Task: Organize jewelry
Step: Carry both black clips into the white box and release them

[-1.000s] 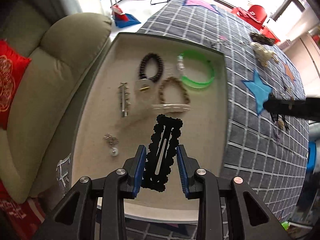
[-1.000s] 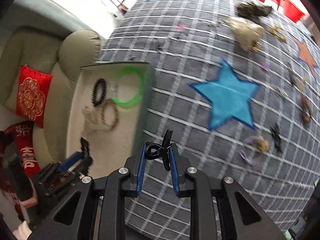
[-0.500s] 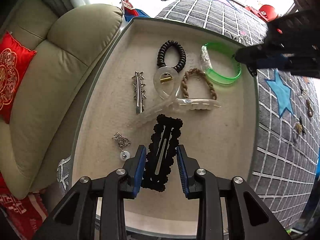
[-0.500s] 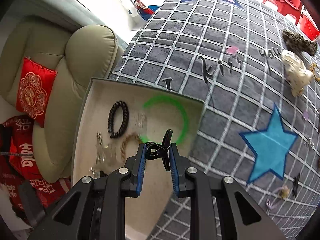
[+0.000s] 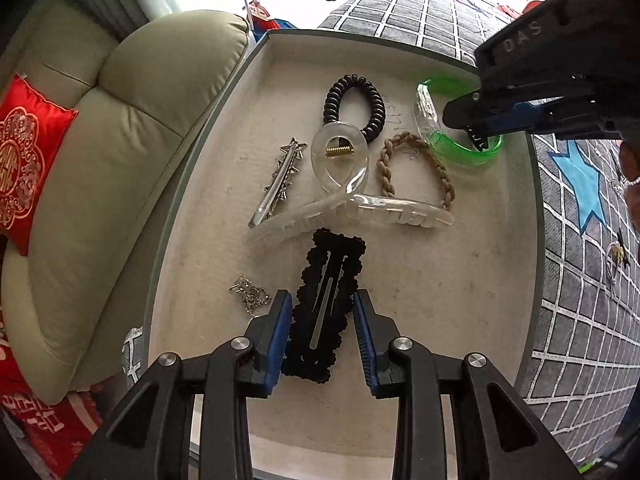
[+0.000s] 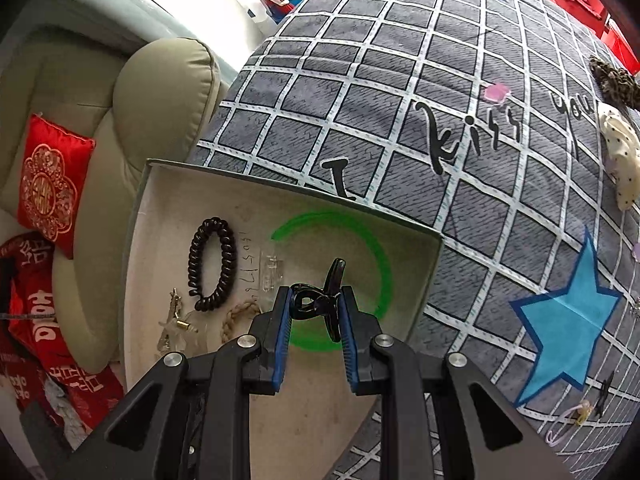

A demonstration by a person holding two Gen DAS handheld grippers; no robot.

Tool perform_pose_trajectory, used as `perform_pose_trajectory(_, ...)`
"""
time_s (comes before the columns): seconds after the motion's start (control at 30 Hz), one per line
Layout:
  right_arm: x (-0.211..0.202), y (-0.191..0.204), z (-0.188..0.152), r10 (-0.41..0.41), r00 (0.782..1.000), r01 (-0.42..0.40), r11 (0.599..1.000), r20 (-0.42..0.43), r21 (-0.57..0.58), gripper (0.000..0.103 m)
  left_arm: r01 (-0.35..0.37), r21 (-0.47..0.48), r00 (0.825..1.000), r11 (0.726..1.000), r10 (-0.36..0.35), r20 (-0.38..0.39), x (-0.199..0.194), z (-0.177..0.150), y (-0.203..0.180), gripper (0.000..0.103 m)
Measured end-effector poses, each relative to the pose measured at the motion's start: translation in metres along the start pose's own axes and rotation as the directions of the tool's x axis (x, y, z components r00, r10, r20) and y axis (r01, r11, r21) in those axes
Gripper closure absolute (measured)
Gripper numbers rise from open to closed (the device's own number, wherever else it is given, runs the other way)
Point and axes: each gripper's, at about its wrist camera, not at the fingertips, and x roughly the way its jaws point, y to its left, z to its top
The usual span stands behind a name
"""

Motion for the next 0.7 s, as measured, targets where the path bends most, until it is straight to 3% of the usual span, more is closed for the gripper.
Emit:
perform_pose_trajectory(0.13,0.003,0.002,0.002,-0.002,1.000,0.002,1.000,0.000,-0.006,0.077,-0.010,0.017,1.000,1.000,0.010,-0.001,0.000,0.000,-0.005,0.068)
perform_pose_trajectory(0.23,0.004,0.005,0.003,0.002,1.000,-0.002,1.000,-0.002,-0.019,0.077,-0.030,0.025,1.000,0.999,0.030,0.010,-0.003,-0.001,-0.010,0.028)
perform_pose_trajectory(0.33,0.003,0.004,0.002,0.016,1.000,-0.016,1.000,-0.005,-0.013,0.077,-0.045,0.042,0.998,0.998,0.044,0.037,-0.009,-0.001,-0.015,0.027)
perform_pose_trajectory(0.5,-0.004,0.001,0.001,0.025,1.000,-0.025,1.000,0.003,-0.015,0.056,-0.066,0.064,0.997,0.996,0.064,0.040,-0.013,0.000,-0.024,0.027)
perform_pose_trajectory(0.7,-0.024,0.000,-0.002,0.058,0.998,-0.058,0.998,0.033,-0.004,0.041,-0.063,0.060,0.998,0.996,0.062,0.031,-0.017,-0.001,-0.026,0.027)
